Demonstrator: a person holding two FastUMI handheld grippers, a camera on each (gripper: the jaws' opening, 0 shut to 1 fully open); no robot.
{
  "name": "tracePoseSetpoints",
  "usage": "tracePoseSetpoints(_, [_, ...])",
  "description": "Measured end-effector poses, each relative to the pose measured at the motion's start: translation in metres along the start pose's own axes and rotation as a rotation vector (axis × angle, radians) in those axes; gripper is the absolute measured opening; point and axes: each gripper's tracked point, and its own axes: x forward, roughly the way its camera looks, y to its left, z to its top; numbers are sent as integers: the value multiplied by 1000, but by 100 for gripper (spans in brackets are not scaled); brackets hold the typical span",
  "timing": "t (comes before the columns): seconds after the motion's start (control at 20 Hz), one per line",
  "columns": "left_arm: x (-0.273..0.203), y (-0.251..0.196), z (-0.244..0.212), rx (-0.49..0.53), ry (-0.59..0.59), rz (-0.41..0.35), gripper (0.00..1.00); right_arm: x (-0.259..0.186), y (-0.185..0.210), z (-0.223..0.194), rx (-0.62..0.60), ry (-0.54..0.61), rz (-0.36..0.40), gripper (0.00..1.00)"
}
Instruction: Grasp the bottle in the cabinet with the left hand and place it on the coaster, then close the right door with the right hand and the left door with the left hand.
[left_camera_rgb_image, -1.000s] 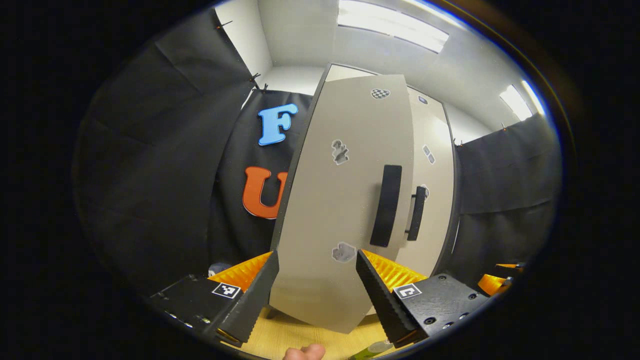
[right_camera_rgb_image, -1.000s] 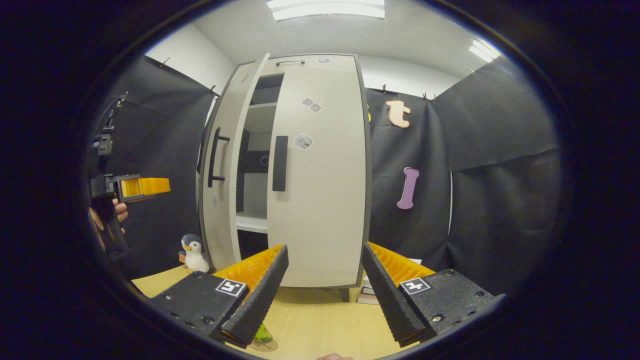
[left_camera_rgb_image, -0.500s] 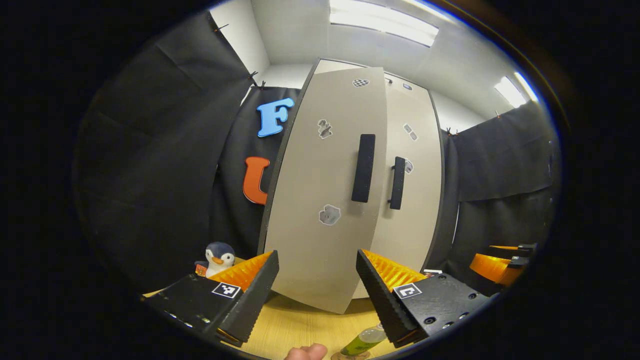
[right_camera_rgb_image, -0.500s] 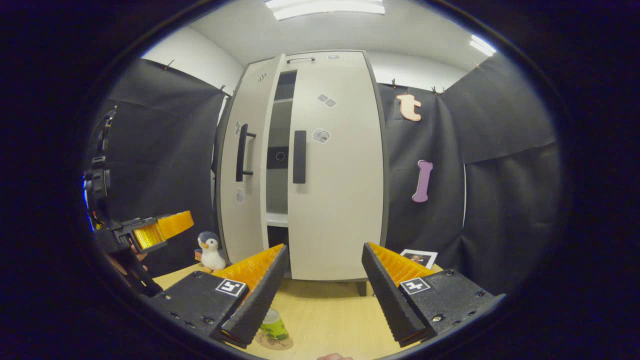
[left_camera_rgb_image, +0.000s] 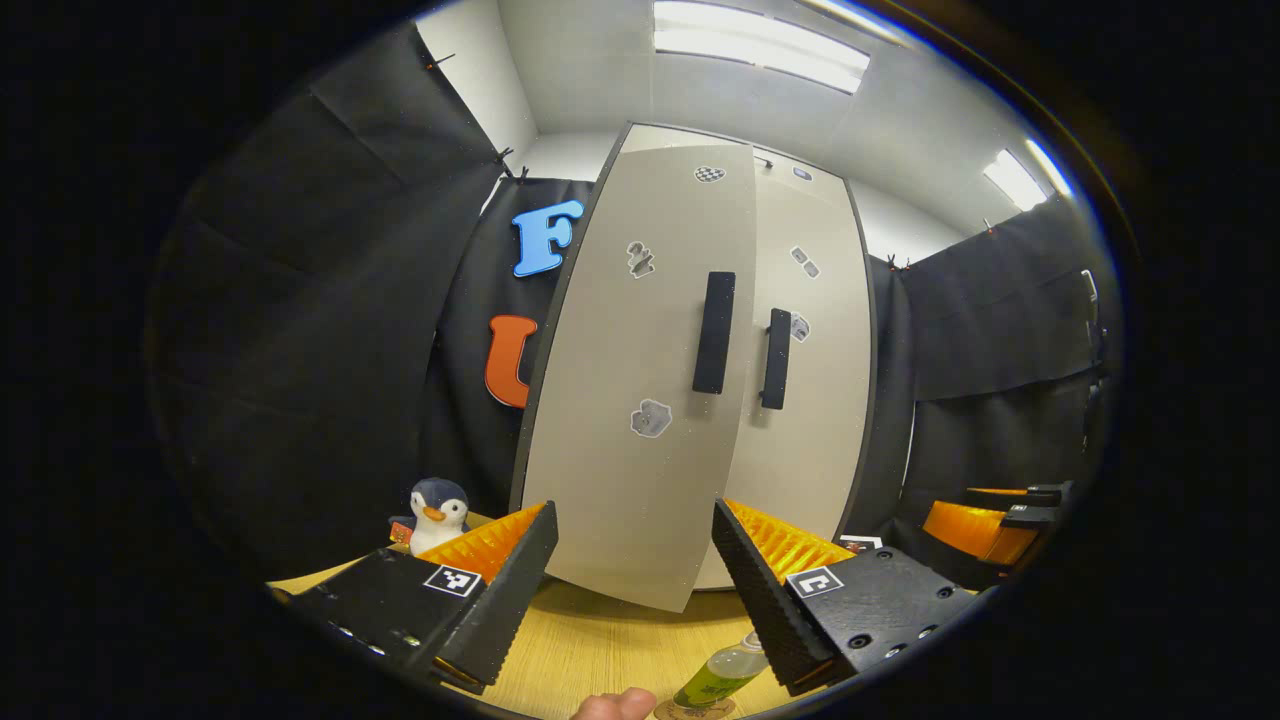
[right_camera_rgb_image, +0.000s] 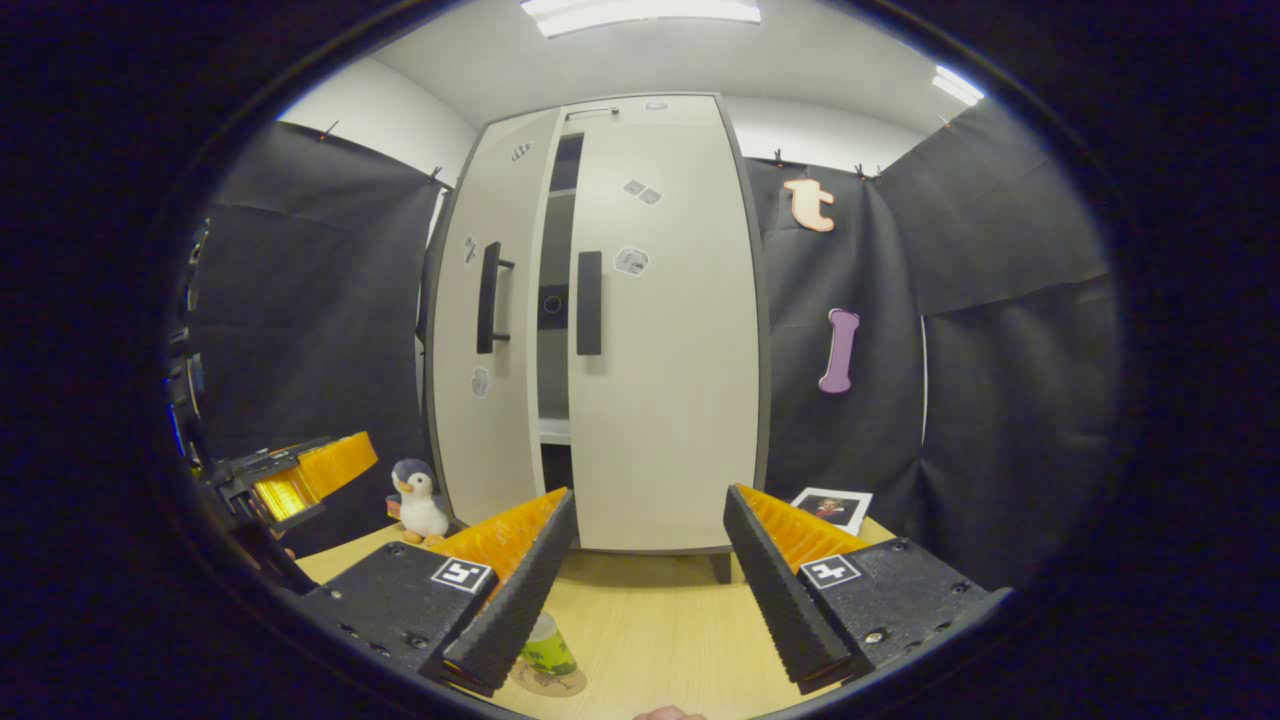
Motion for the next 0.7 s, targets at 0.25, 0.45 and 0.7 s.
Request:
tracePoseSetpoints(0.25, [6, 2, 0, 0, 6, 2, 100, 3, -5, 5, -11, -15, -5, 97])
tracePoseSetpoints(0.45, [5, 2, -4, 8, 13, 6, 95, 5, -9, 8, -5, -16, -15, 97])
tracePoseSetpoints(0.7, [5, 5, -3, 44, 8, 21, 100, 8, -22, 16, -17, -31, -39, 97])
